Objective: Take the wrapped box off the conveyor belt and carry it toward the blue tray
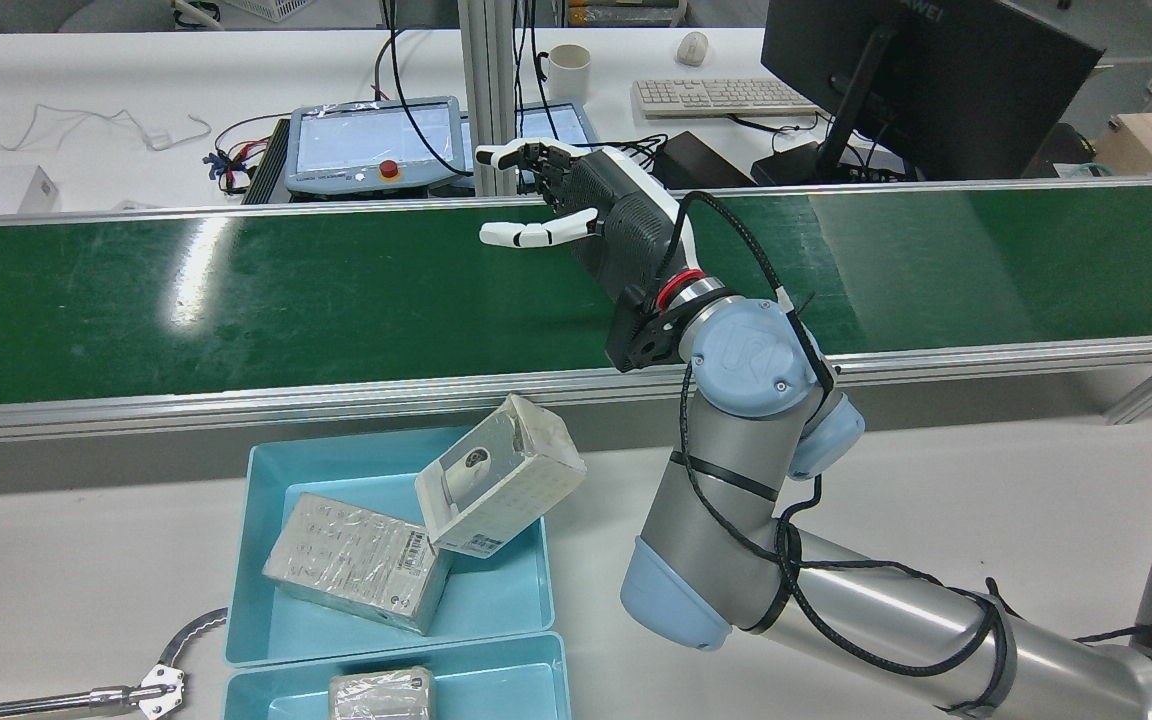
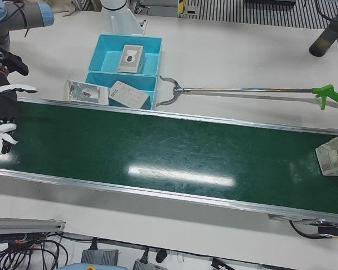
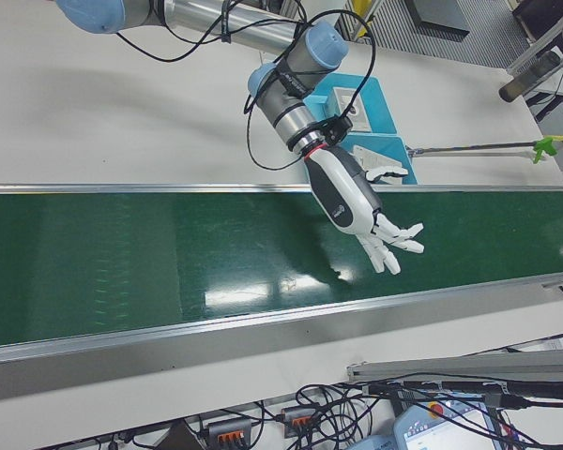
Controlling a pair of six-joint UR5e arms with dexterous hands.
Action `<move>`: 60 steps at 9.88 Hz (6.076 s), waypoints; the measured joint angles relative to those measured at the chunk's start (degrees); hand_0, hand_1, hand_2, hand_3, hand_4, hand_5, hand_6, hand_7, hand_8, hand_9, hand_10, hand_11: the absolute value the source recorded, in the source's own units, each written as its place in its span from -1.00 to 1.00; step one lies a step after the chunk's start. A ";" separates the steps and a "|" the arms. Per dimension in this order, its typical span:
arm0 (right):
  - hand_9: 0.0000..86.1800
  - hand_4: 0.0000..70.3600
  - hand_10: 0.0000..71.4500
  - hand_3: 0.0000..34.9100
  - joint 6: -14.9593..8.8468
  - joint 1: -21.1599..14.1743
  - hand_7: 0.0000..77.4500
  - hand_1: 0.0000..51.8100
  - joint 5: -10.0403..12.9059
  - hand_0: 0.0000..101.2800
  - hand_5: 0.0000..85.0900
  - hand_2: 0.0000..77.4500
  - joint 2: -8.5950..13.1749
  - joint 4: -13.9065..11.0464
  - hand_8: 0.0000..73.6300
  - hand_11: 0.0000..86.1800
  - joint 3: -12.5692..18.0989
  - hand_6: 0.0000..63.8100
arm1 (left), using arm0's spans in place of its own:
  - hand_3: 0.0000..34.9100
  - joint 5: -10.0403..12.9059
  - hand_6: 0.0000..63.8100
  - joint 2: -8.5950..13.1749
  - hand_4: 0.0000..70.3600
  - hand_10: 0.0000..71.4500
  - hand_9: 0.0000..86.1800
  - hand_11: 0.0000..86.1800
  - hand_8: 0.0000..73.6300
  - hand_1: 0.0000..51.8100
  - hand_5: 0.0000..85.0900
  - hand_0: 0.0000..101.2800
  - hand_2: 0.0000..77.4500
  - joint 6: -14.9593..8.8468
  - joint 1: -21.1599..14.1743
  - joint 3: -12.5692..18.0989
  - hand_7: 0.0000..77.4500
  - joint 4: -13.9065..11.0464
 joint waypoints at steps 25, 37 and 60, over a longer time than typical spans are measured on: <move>-0.92 -0.58 -1.00 -1.00 -0.17 -0.83 -0.76 -0.39 0.11 -0.02 -0.35 -0.63 -1.56 5.80 -0.97 -0.99 -2.58 -0.78 | -1.00 0.00 -0.98 0.00 -1.00 -0.98 -1.00 -0.99 -0.99 -1.00 -0.97 -1.00 -0.99 0.00 0.00 0.00 -1.00 0.00; -0.91 -0.53 -1.00 -1.00 -0.08 -0.81 -0.76 -0.35 0.05 -0.02 -0.36 -0.59 -2.22 5.81 -0.97 -0.99 -2.41 -0.76 | -1.00 0.00 -0.98 0.00 -1.00 -0.98 -0.99 -0.99 -0.99 -1.00 -0.97 -1.00 -0.99 0.00 0.00 0.00 -0.99 0.00; -0.94 -0.67 -1.00 -1.00 -0.96 -0.94 -0.82 -0.33 -0.79 -0.02 -0.35 -0.61 -1.82 7.91 -1.00 -0.99 -2.39 -0.81 | -1.00 0.00 -0.98 0.00 -1.00 -0.98 -1.00 -0.99 -0.99 -1.00 -0.97 -1.00 -0.99 0.00 0.00 0.00 -0.99 0.00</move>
